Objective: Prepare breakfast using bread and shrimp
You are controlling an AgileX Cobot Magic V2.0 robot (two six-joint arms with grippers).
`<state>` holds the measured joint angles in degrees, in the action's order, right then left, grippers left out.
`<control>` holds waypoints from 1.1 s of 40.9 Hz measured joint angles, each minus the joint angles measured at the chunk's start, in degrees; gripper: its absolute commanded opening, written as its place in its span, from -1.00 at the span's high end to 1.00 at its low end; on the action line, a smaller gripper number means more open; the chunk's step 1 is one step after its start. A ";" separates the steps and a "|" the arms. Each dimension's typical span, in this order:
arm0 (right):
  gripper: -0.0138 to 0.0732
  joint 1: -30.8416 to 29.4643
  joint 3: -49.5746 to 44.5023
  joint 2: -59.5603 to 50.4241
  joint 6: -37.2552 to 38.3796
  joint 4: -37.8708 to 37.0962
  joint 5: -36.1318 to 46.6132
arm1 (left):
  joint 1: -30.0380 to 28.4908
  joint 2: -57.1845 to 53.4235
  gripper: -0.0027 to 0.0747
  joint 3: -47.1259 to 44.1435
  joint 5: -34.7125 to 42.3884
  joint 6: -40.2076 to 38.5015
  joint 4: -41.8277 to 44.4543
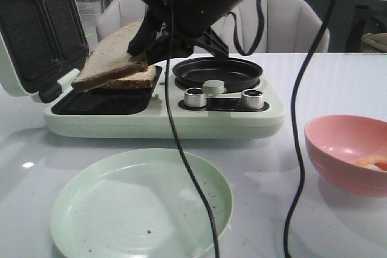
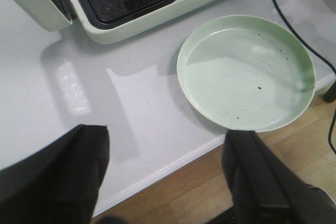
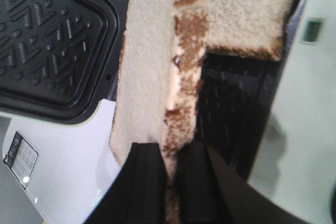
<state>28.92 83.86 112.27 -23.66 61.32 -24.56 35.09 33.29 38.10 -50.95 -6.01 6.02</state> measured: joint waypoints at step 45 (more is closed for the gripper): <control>-0.56 -1.49 1.12 -19.79 21.56 -49.29 -25.21 | 0.00 0.00 -0.39 0.00 0.00 0.00 0.00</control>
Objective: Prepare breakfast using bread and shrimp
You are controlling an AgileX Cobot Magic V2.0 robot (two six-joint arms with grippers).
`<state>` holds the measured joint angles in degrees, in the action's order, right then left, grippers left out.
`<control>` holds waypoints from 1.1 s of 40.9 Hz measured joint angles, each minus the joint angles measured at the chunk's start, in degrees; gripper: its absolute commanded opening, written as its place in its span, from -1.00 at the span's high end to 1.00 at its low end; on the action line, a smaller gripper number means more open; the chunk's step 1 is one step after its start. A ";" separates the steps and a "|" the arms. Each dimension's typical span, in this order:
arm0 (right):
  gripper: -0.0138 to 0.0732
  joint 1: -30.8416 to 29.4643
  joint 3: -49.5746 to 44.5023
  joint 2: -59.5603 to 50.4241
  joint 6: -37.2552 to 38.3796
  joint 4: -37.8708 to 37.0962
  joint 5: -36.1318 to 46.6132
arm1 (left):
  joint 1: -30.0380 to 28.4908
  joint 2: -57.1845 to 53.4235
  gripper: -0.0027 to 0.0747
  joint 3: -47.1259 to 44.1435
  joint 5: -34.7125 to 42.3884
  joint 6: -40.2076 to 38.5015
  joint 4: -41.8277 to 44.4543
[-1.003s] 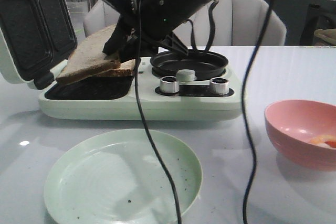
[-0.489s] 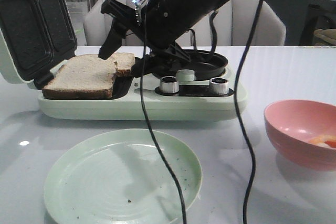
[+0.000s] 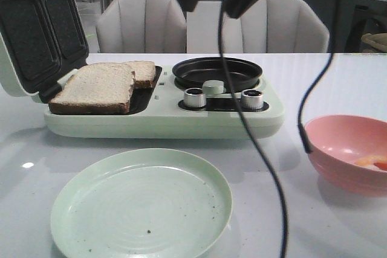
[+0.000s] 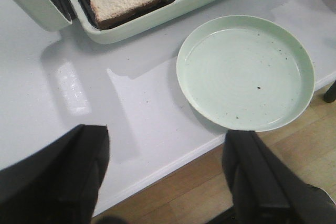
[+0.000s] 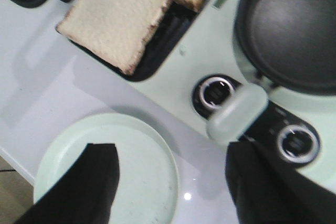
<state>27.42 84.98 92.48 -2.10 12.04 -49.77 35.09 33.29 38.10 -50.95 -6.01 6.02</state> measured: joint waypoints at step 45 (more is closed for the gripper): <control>-0.56 0.00 -44.92 -53.72 5.83 -9.40 0.75 | 0.00 0.00 -0.39 0.00 0.00 0.00 0.00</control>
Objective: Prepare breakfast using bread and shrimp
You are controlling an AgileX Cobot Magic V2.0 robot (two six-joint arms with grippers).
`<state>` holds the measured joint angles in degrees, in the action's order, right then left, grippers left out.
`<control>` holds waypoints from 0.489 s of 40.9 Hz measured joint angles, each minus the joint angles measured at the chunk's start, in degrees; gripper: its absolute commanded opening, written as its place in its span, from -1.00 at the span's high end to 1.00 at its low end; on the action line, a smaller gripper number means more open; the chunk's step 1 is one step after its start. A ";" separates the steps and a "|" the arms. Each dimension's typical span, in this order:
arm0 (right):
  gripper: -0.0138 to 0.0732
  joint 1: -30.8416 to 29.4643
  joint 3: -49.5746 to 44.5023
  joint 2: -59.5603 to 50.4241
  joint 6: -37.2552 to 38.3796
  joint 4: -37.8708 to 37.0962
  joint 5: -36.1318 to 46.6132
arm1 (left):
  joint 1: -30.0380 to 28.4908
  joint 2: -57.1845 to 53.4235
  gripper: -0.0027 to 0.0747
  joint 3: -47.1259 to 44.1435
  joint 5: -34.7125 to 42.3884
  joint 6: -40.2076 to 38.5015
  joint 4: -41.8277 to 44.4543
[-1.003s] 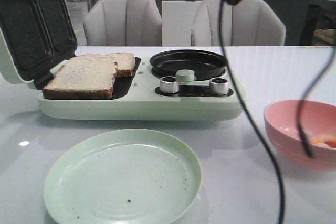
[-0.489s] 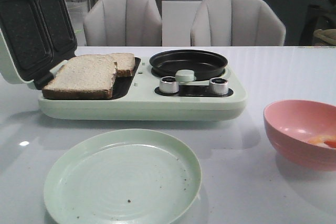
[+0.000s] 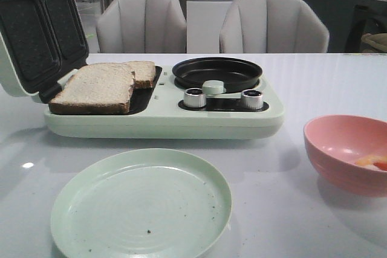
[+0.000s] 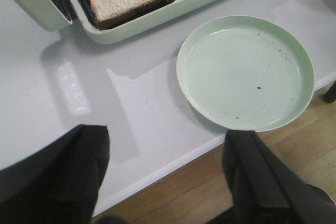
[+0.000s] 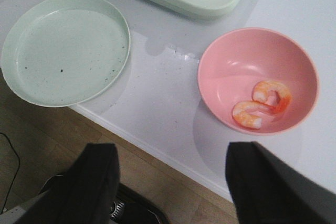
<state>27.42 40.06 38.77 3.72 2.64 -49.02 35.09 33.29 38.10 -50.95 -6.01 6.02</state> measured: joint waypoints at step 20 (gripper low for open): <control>-0.56 0.00 0.00 0.00 0.00 0.00 -0.22 | 0.00 0.00 -0.39 0.00 2.16 0.00 0.00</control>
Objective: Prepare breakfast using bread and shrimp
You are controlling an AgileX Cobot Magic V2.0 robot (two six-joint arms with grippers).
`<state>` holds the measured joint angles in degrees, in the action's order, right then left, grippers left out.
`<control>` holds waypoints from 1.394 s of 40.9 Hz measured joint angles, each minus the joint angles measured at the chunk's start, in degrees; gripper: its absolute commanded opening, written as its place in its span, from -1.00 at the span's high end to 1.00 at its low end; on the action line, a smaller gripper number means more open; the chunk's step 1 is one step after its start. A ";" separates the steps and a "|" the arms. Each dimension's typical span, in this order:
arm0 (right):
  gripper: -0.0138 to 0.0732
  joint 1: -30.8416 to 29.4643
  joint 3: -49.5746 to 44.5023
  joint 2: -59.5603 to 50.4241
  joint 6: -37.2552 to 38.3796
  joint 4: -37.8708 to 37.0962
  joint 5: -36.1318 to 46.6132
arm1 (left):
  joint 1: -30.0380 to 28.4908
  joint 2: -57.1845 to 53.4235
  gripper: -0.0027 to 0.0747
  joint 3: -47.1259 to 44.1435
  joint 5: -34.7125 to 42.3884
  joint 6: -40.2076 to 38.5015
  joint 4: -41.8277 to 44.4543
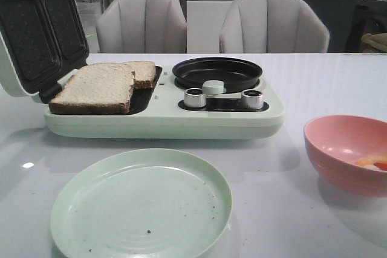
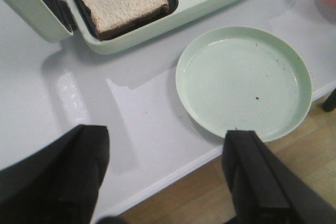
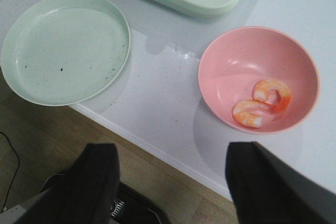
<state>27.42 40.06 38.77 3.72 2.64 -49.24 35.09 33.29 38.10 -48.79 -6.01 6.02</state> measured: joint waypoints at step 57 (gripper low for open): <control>-0.56 0.00 0.00 0.00 0.02 0.00 0.00 | -46.15 56.55 0.67 31.68 0.41 19.23 -23.67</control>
<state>27.42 40.06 38.77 3.74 2.64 -49.24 -11.06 89.83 69.79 -48.37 13.23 -17.65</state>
